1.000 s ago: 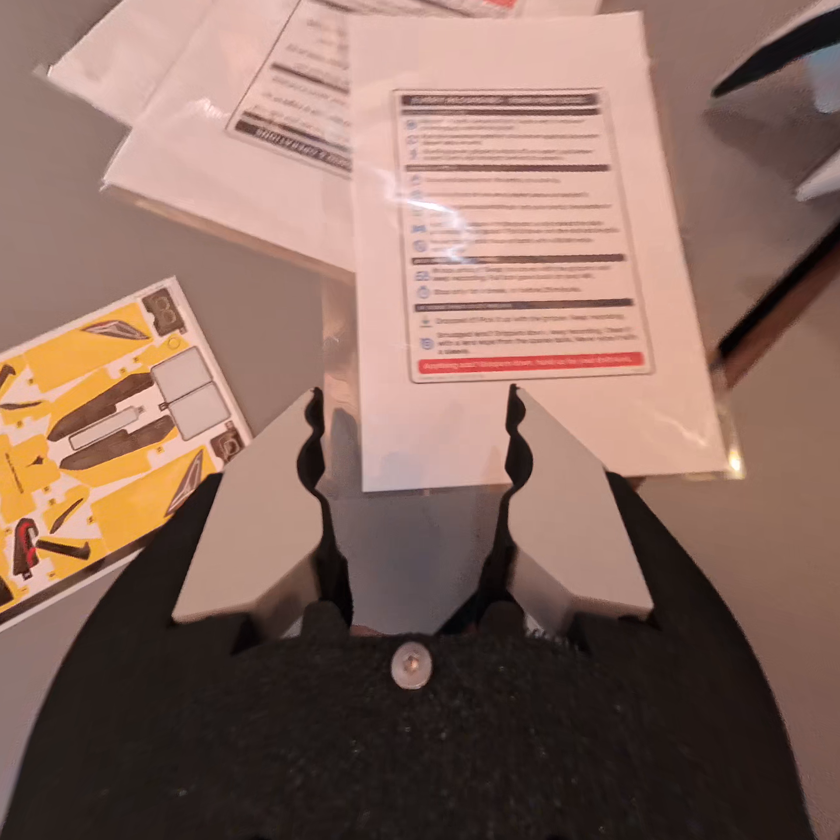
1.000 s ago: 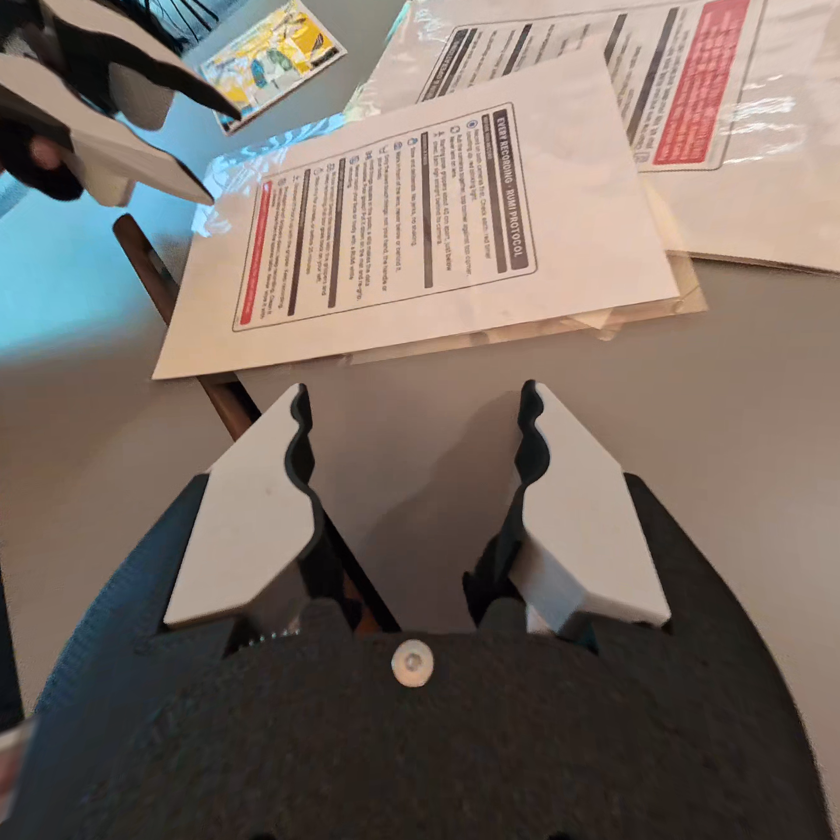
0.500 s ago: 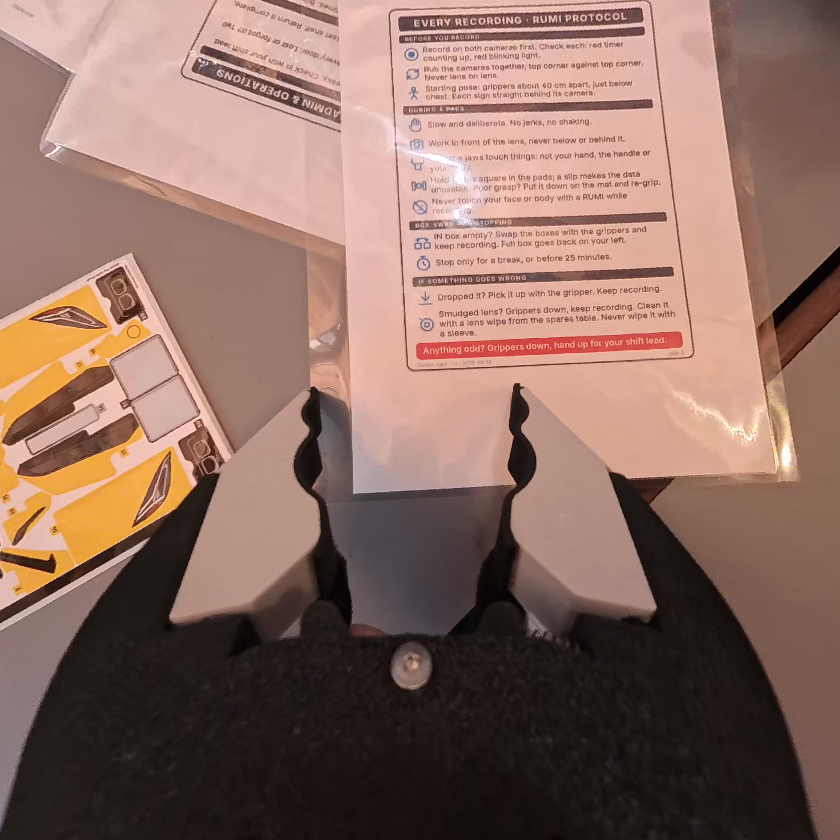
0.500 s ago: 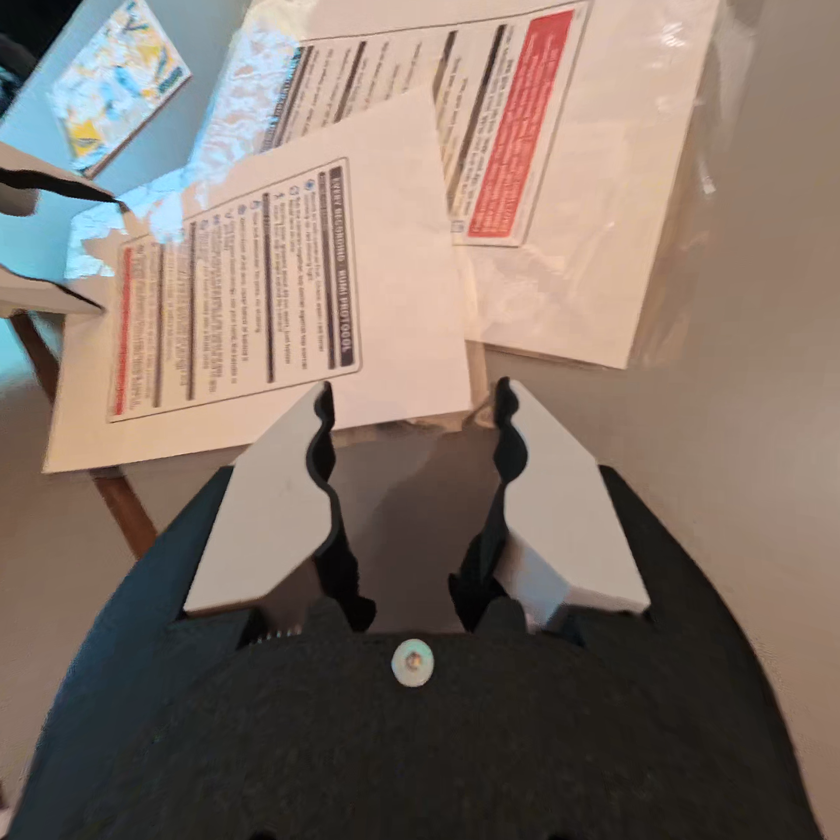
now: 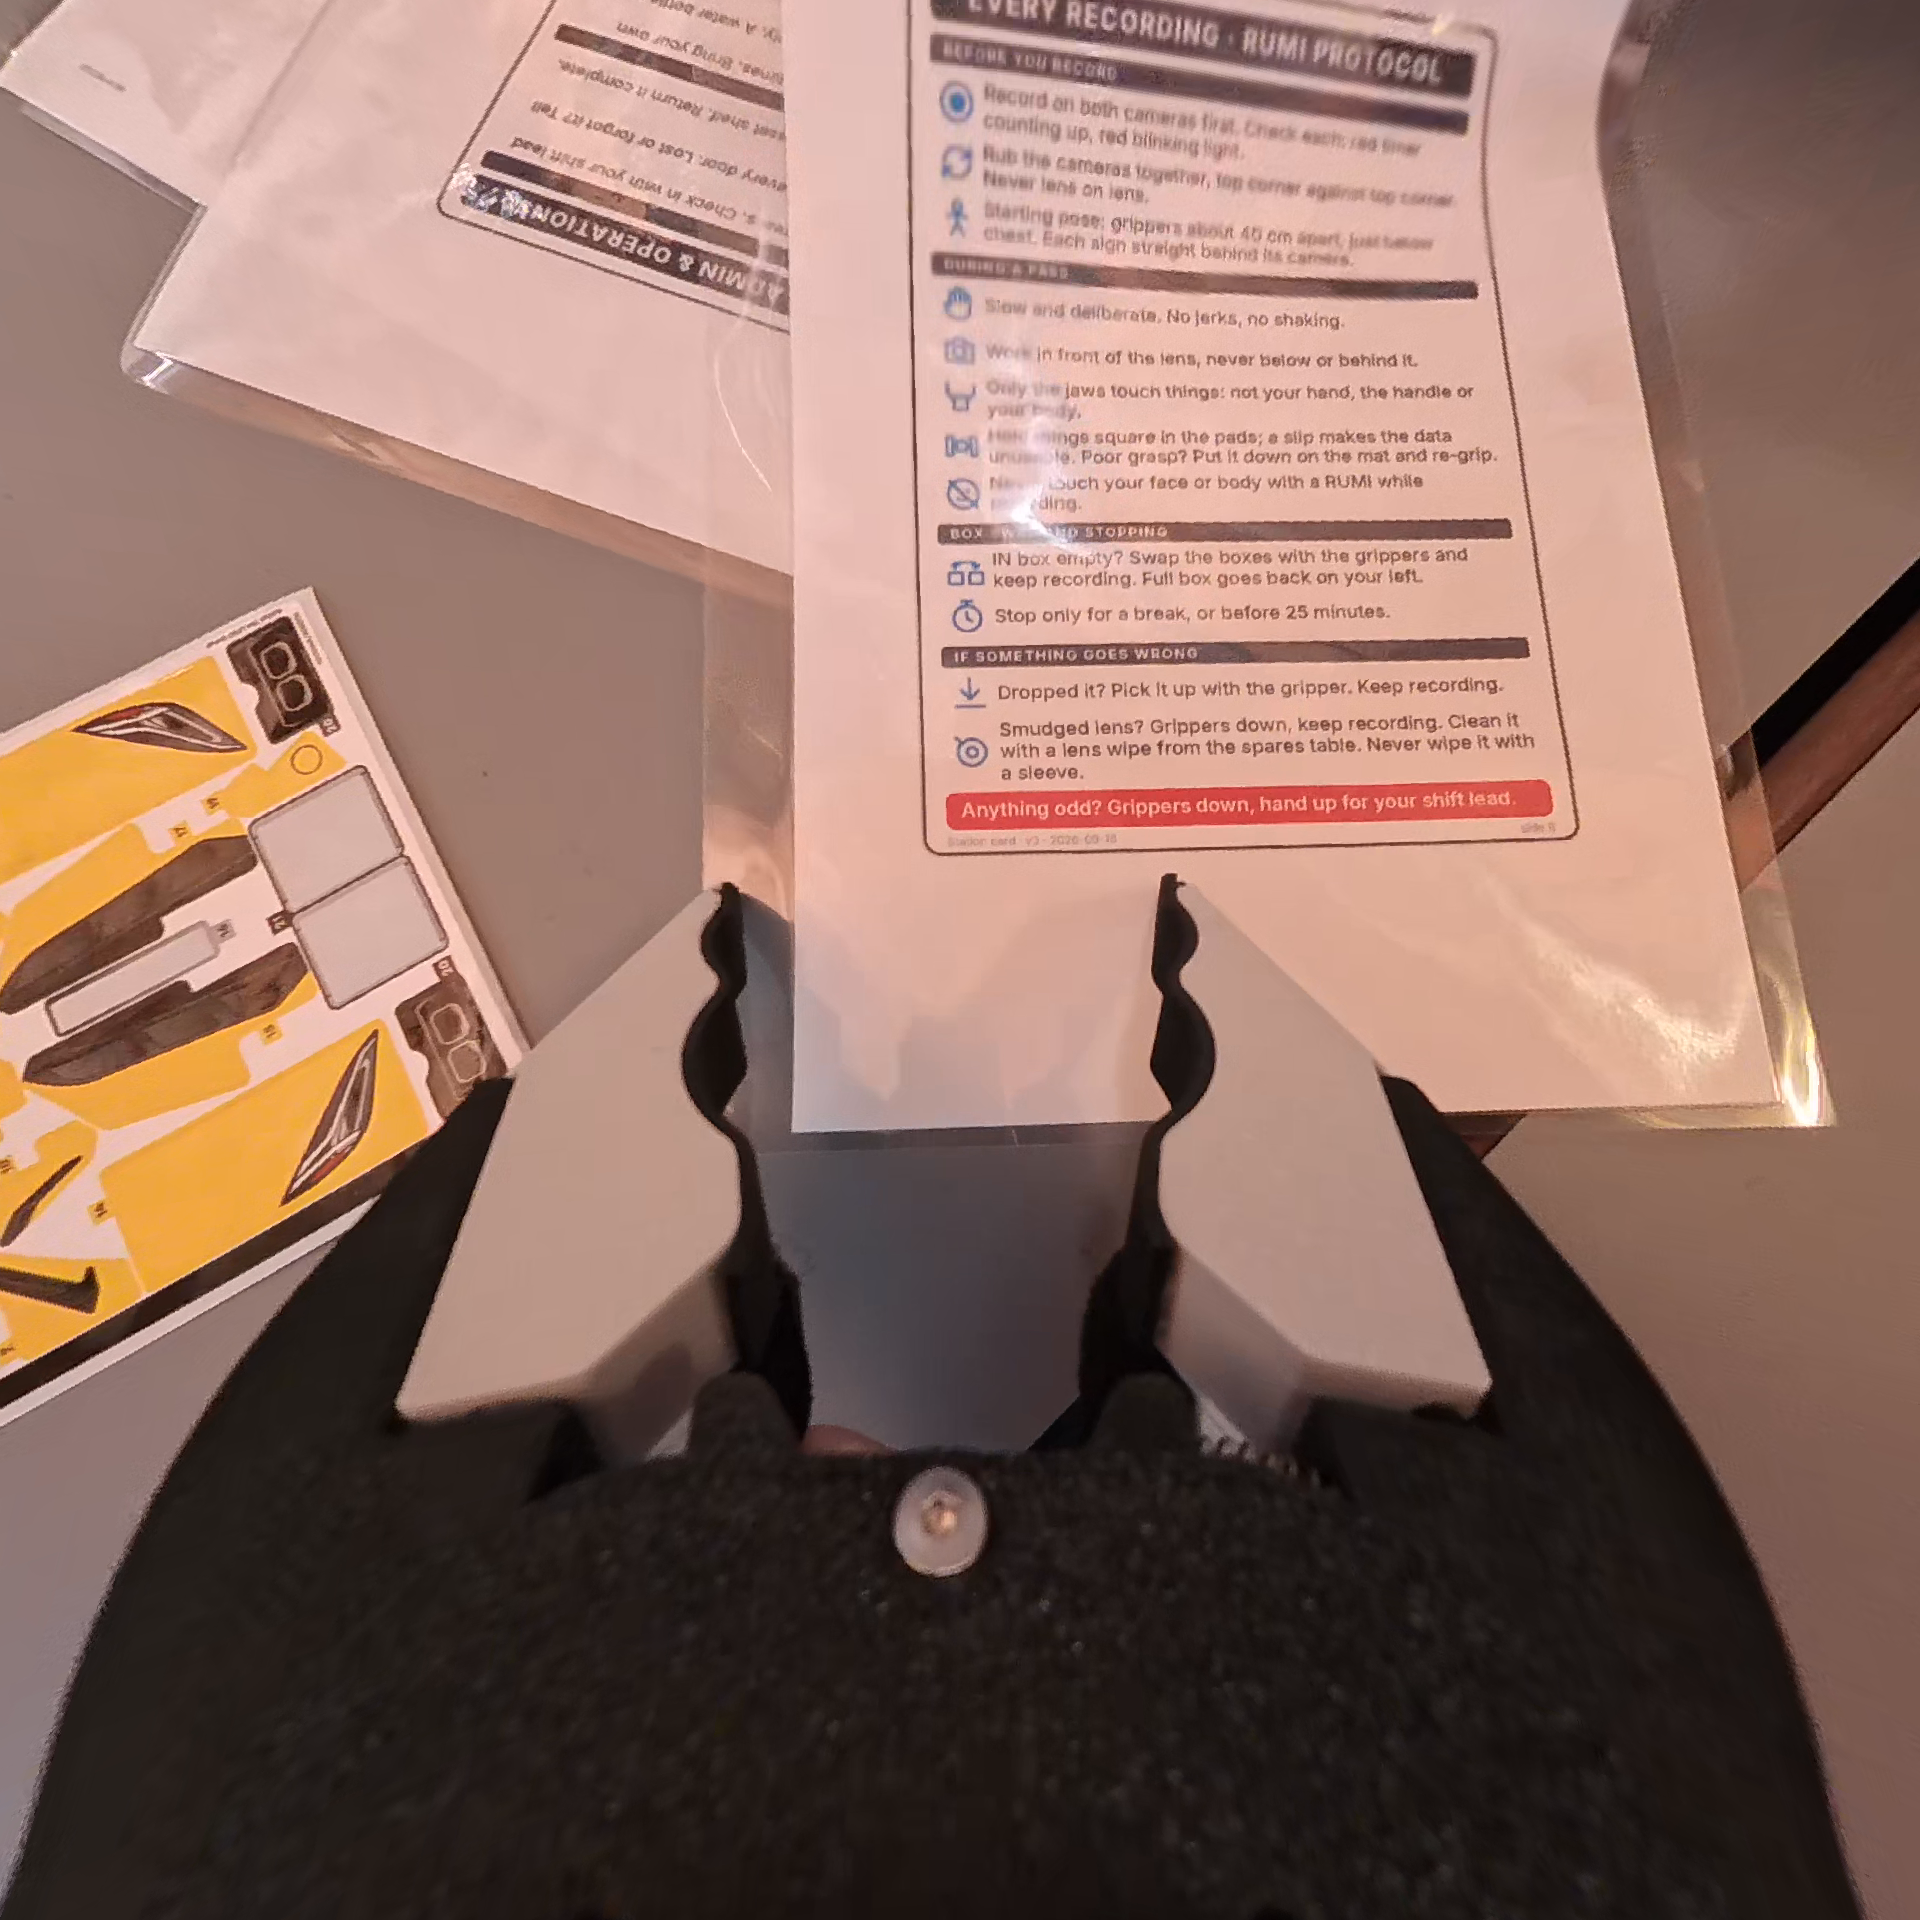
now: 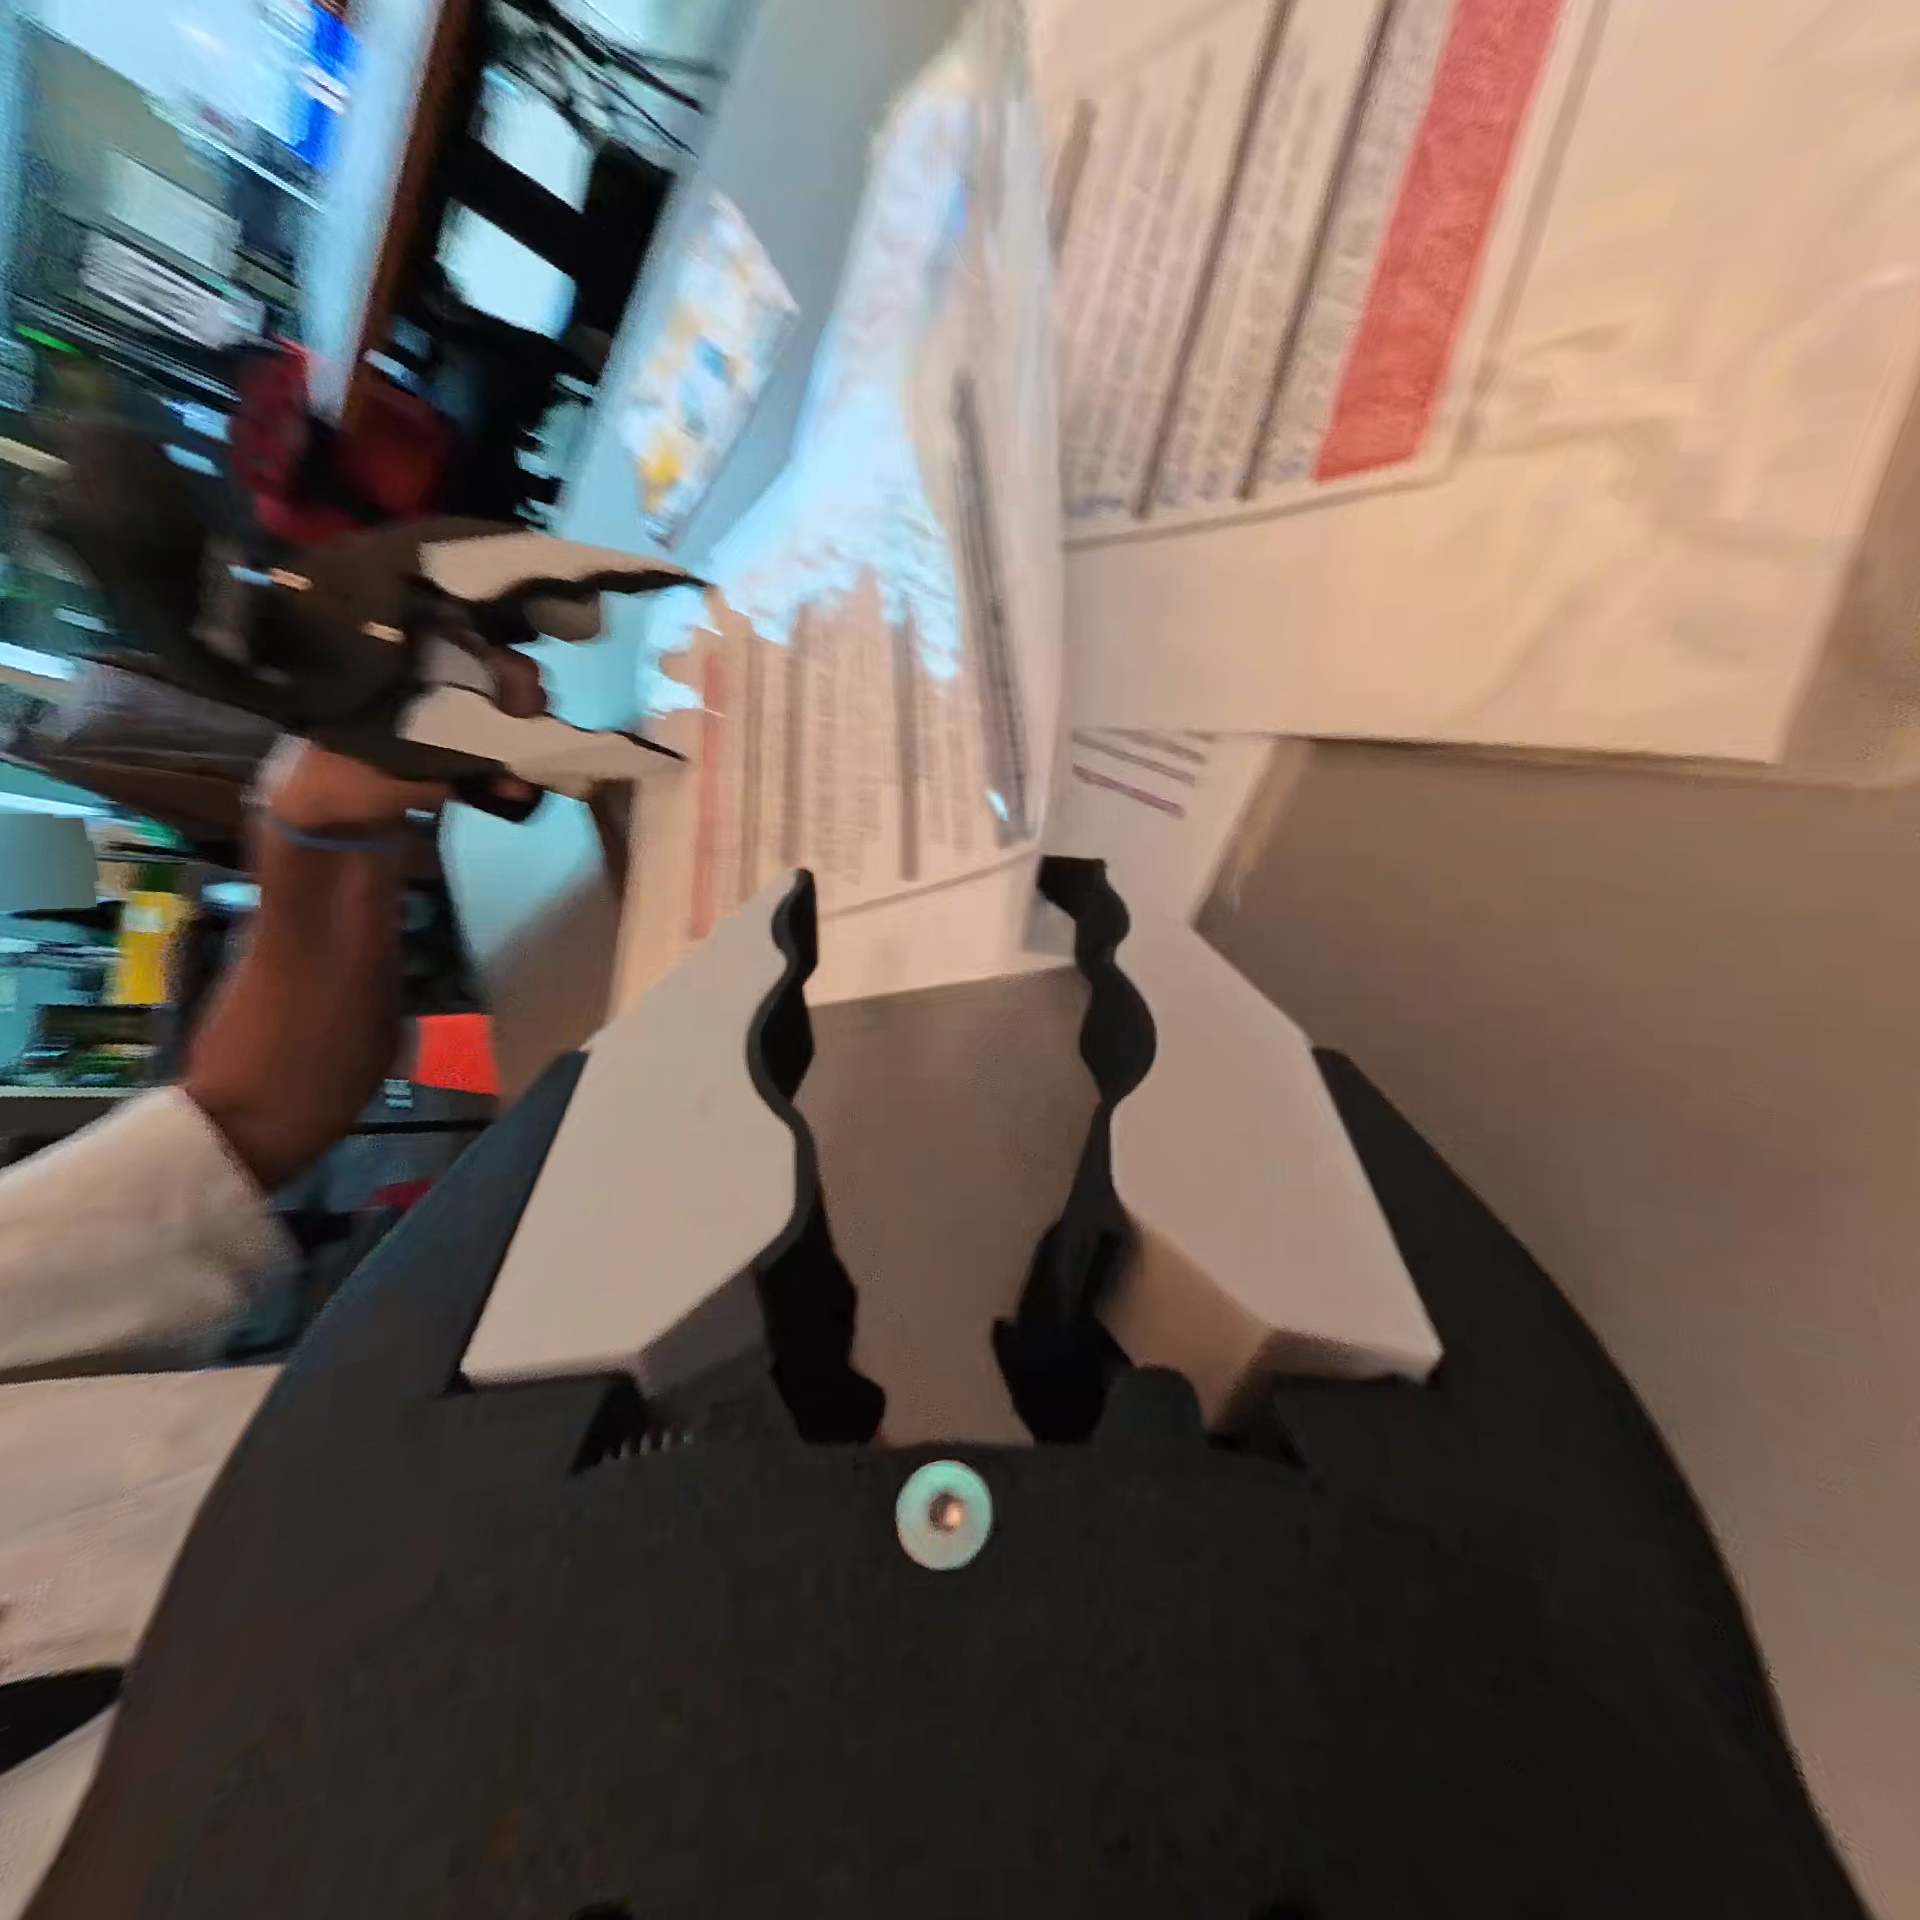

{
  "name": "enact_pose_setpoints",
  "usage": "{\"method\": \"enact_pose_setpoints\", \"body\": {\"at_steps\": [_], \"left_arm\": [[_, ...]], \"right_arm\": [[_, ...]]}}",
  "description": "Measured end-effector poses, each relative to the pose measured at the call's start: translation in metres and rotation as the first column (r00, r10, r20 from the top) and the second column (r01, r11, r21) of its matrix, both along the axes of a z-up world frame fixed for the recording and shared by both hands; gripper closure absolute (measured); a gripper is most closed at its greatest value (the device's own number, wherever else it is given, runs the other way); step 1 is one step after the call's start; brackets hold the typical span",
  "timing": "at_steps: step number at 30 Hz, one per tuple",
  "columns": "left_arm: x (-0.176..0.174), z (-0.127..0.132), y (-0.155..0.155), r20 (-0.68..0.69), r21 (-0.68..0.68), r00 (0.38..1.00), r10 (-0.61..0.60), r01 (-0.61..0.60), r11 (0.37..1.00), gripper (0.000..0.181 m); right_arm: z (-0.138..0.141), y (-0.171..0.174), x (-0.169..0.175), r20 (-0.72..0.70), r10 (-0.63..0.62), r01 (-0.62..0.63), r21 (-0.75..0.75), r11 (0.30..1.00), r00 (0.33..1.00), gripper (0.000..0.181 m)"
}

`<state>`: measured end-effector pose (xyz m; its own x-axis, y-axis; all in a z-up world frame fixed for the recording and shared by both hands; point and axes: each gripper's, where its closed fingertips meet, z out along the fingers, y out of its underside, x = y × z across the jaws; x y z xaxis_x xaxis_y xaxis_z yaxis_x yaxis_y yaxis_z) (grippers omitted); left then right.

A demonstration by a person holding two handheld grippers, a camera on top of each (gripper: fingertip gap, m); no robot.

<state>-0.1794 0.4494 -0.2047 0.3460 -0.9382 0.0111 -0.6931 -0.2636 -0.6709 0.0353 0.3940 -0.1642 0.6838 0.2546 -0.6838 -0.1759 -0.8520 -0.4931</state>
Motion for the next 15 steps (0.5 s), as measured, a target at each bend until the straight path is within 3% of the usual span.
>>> {"method": "enact_pose_setpoints", "body": {"at_steps": [2, 4, 7, 8, 11, 15], "left_arm": [[0.0, 0.0, -0.001, 0.005, 0.001, 1.0, -0.002, 0.002, 1.0, 0.103], [0.0, 0.0, -0.002, 0.007, 0.003, 1.0, 0.0, 0.0, 1.0, 0.104], [0.0, 0.0, -0.002, 0.008, 0.003, 1.0, 0.001, -0.001, 1.0, 0.105], [0.0, 0.0, -0.002, 0.008, 0.004, 1.0, 0.002, -0.002, 1.0, 0.105], [0.0, 0.001, -0.003, -0.003, -0.001, 1.0, -0.006, 0.006, 1.0, 0.105], [-0.003, 0.005, -0.001, -0.044, 0.028, 0.999, -0.022, 0.024, 0.999, 0.105]], "right_arm": [[-0.014, -0.004, -0.001, 0.068, 0.025, -0.023, -0.025, 0.999, 0.997, 0.128], [-0.007, -0.002, -0.012, 0.005, 0.034, -0.034, -0.003, 0.999, 0.999, 0.143], [-0.009, 0.003, -0.014, 0.043, 0.023, -0.023, 0.01, 1.0, 0.999, 0.176], [-0.007, 0.004, -0.015, 0.038, 0.021, -0.022, 0.018, 1.0, 0.999, 0.178], [0.01, 0.009, -0.016, 0.068, 0.015, -0.022, 0.099, 0.995, 0.998, 0.181], [0.055, 0.004, -0.026, 0.255, 0.077, -0.151, 0.284, 0.947, 0.964, 0.181]]}}
